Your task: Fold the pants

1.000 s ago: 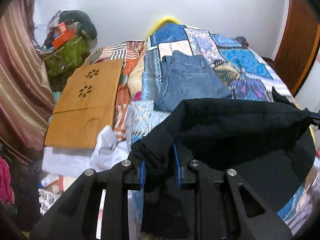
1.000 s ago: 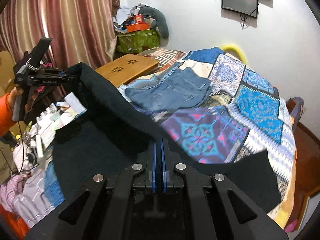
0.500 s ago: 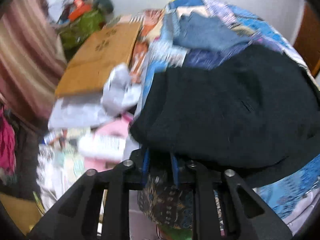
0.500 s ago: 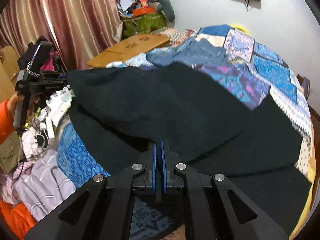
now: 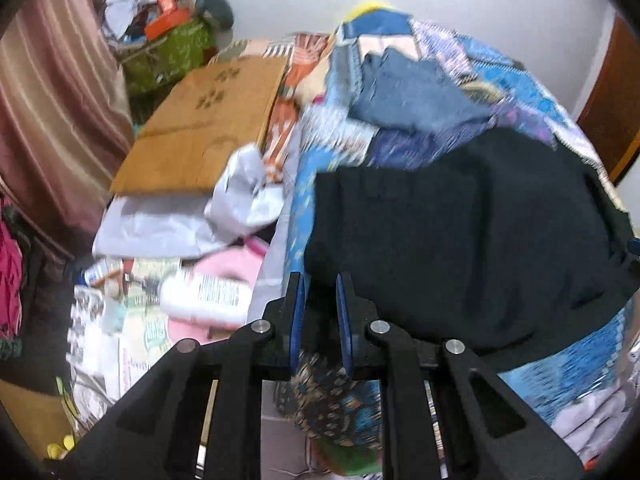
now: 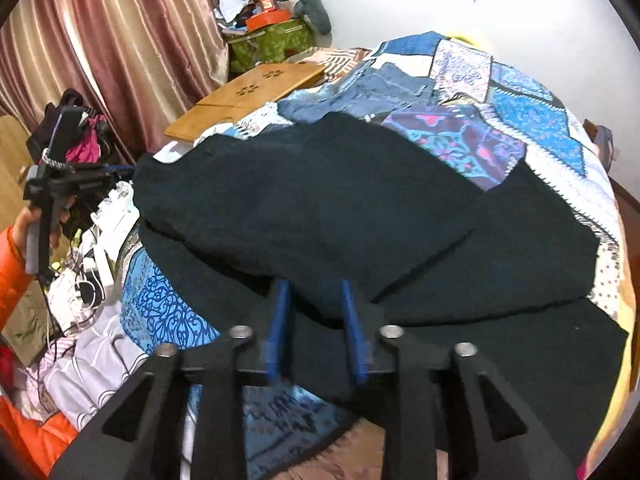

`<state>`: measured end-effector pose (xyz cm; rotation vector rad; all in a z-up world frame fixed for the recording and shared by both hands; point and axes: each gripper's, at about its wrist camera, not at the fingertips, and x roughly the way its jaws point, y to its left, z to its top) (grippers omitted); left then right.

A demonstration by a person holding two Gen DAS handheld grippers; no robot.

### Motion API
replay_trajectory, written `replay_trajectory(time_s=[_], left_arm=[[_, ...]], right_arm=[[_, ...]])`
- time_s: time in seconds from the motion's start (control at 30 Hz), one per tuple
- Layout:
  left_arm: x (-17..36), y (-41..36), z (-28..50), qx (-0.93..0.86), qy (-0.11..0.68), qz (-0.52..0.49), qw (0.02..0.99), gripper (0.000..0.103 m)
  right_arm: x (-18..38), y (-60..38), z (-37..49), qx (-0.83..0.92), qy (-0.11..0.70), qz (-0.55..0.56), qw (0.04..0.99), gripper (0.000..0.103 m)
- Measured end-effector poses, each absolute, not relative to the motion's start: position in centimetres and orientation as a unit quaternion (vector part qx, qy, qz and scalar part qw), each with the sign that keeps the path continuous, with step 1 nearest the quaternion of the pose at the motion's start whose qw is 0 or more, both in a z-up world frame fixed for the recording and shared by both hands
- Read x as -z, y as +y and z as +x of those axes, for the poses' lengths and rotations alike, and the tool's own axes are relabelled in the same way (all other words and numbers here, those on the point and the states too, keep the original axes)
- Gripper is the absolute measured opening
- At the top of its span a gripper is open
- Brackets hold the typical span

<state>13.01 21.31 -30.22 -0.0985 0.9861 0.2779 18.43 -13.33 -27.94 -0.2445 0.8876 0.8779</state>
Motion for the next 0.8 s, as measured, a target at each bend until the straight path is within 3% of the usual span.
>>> replay_trajectory(time_s=[0.03,0.07,0.2,0.33,0.4,0.5,0.7,0.8], left_arm=[[29.6,21.1,13.4,-0.129,0.468,-0.047,0.873,0.019],[28.9,20.6,13.8,-0.124,0.463,-0.047,0.877,0.022],[26.4,18.3,16.2,-0.101,0.438,-0.037,0.892,0.042],[25.2,15.6,19.1,-0.078,0.428,-0.023,0.9,0.056],[24.9,14.2,20.9,-0.07,0.427,-0.02,0.901,0.069],[25.0,12.5,23.5,-0.054,0.427,-0.023,0.902,0.074],[27.1,10.3,28.6,-0.027,0.443,-0.022,0.896,0.074],[28.5,9.7,30.5,-0.025,0.452,-0.011,0.892,0.074]], right_arm=[[27.7,-13.7,18.6,-0.405,0.413,-0.112,0.808,0.047],[27.3,-14.3,18.8,-0.398,0.41,-0.107,0.814,0.048],[25.7,-17.1,20.5,-0.37,0.4,-0.094,0.833,0.048],[24.5,-19.3,22.8,-0.333,0.388,-0.082,0.855,0.049],[24.2,-20.5,24.6,-0.317,0.387,-0.067,0.864,0.049],[24.1,-21.5,27.7,-0.293,0.389,-0.045,0.872,0.049],[25.5,-22.0,33.7,-0.268,0.407,-0.025,0.873,0.049],[26.9,-21.3,36.8,-0.255,0.424,-0.03,0.869,0.058]])
